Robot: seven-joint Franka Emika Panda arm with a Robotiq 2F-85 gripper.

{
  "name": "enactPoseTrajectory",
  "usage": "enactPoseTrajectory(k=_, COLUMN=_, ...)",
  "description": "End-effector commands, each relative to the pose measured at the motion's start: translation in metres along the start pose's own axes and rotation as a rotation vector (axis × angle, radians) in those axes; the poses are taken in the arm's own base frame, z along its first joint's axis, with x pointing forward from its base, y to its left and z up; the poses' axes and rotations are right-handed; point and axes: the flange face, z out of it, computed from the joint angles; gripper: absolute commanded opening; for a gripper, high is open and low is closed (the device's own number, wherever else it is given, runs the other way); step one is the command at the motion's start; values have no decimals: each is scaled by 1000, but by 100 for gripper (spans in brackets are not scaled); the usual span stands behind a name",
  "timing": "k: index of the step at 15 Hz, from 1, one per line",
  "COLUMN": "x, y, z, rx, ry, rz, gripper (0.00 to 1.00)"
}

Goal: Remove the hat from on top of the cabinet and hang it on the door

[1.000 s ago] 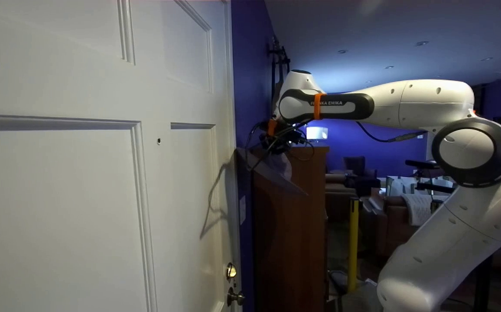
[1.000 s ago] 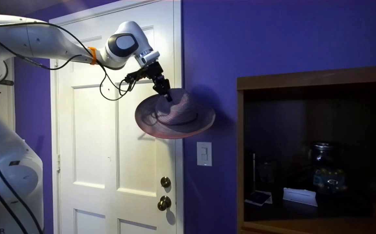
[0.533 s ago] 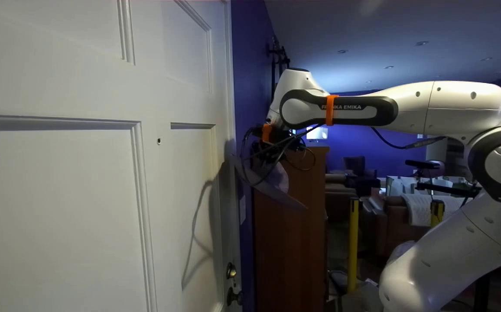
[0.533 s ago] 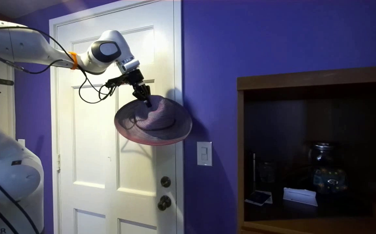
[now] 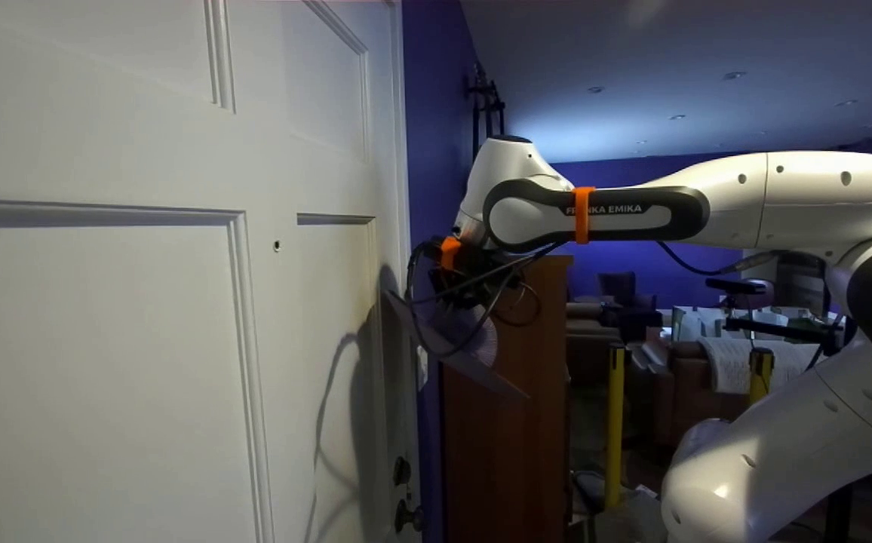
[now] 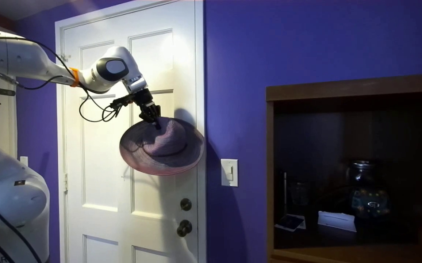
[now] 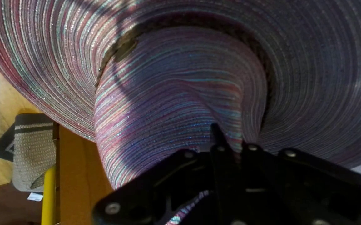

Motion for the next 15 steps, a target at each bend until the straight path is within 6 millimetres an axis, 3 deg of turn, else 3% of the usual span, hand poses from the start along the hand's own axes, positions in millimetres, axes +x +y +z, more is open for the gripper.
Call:
enactPoseTrajectory(k=1, x=1, y=0, z=0, rx=0, ry=0, rz=1, gripper=4)
enactPoseTrajectory(k=10, x=-98, y=-4, z=5, rx=48, ry=9, rz=24, gripper=1)
enactPoseTrajectory(k=15, x=-142, y=0, z=22, rx=101, ry=-22, rz=121, gripper=1)
